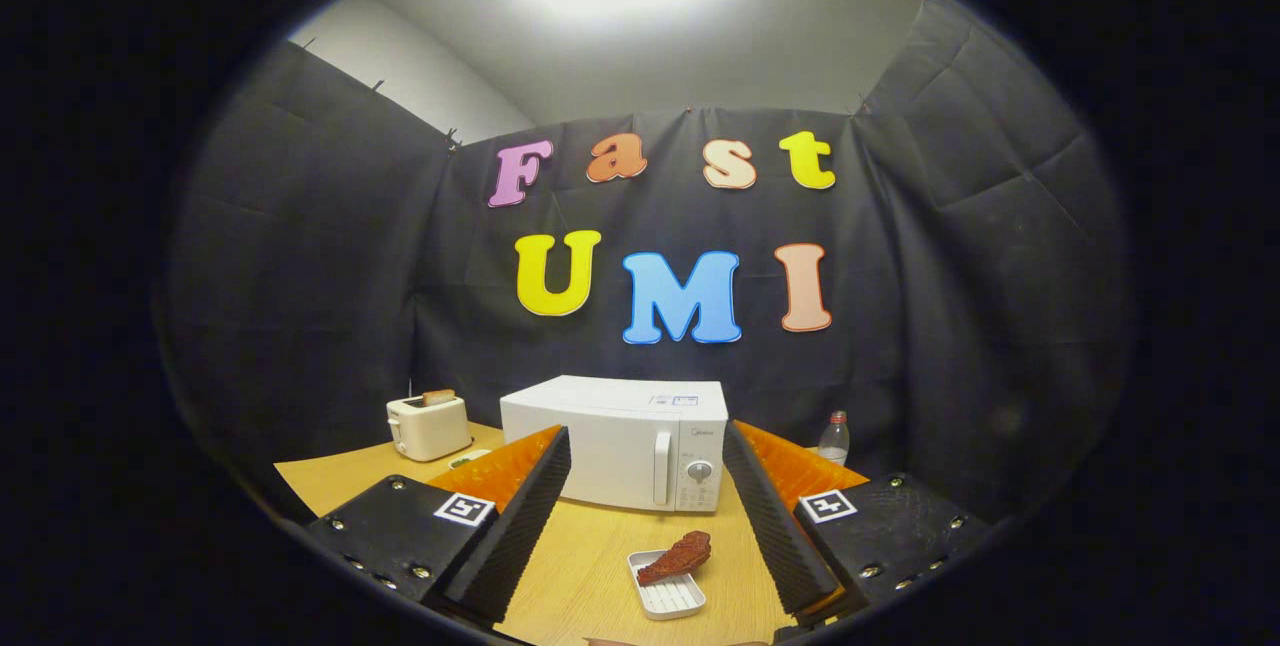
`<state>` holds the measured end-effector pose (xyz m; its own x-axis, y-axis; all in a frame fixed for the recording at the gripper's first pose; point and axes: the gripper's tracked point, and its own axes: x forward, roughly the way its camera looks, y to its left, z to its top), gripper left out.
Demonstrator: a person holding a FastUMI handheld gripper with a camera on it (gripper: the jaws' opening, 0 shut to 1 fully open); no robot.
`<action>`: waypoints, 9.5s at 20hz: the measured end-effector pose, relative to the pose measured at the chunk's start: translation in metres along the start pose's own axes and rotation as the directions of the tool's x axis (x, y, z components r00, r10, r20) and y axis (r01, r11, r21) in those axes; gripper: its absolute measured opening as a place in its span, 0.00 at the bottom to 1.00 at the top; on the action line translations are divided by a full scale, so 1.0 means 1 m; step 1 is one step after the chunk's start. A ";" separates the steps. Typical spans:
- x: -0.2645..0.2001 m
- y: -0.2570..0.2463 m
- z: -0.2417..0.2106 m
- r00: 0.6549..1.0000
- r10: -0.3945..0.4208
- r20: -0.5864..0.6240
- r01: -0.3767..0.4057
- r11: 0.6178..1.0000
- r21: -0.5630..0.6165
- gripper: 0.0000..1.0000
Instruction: Open the microwave, put the food inside, and close the microwave door.
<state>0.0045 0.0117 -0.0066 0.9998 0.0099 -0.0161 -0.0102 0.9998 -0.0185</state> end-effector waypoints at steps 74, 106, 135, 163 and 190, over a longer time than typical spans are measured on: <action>0.181 0.070 -0.208 0.982 0.019 -0.188 -0.005 0.997 0.074 0.11; 0.073 0.320 -0.179 0.978 0.182 -0.098 -0.178 0.983 0.047 0.10; 0.128 -0.077 -0.275 0.933 0.017 -0.359 0.073 0.969 0.236 0.64; 0.149 -0.014 -0.204 0.944 0.259 -0.203 -0.076 0.771 0.632 0.10; 0.390 0.128 -0.230 0.977 0.042 -0.209 0.045 0.918 0.395 0.10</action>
<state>0.3891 0.1398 -0.2454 0.9730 0.0482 -0.2258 0.0416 0.9253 0.3770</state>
